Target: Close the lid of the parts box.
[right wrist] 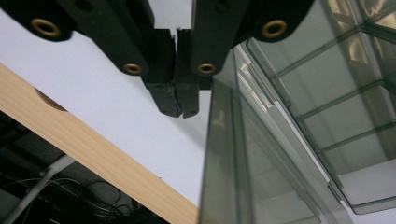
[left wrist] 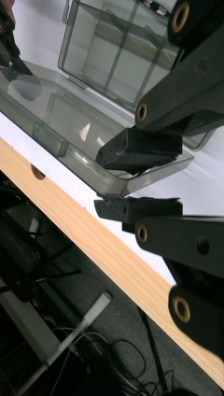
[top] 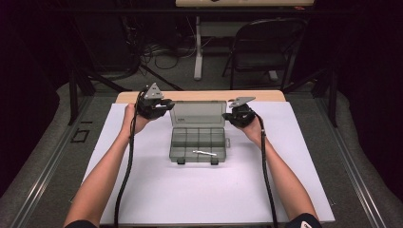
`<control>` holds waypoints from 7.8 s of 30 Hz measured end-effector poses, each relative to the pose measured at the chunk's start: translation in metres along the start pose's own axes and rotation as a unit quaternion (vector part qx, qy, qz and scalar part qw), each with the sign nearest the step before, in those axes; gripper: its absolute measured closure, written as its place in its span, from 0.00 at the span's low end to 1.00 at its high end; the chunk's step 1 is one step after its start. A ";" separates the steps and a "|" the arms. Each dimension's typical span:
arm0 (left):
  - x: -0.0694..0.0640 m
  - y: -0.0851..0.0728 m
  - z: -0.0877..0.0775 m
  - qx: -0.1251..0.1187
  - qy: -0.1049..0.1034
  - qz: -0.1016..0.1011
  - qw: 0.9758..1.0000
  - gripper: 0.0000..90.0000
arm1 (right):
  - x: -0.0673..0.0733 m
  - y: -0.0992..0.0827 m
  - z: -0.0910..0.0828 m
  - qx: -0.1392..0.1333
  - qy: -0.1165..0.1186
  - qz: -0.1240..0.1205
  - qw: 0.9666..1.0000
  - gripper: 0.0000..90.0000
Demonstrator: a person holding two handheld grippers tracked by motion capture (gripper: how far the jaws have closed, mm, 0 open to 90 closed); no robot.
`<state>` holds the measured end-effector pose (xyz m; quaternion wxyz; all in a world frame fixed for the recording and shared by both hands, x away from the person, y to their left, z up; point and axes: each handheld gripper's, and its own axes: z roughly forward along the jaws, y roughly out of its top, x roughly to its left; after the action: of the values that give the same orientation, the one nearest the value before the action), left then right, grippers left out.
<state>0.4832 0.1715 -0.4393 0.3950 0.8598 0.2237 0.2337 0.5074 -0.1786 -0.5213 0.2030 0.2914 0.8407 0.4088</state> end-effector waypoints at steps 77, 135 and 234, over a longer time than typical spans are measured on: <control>-0.037 0.002 -0.020 0.013 -0.039 -0.068 0.997 0.91 | 0.068 0.046 -0.073 0.026 -0.025 -0.109 0.993 0.58; -0.072 -0.060 -0.006 0.045 -0.068 -0.054 0.995 0.95 | 0.091 0.001 -0.061 0.044 0.067 -0.103 0.991 0.98; -0.120 -0.094 -0.052 0.049 -0.026 -0.062 0.997 0.00 | 0.107 -0.037 -0.121 0.026 0.017 -0.020 0.999 0.00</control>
<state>0.3392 0.1881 -0.5095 0.3721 0.8683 0.2776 0.1750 0.3448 -0.1957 -0.4918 0.1887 0.2727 0.8599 0.3880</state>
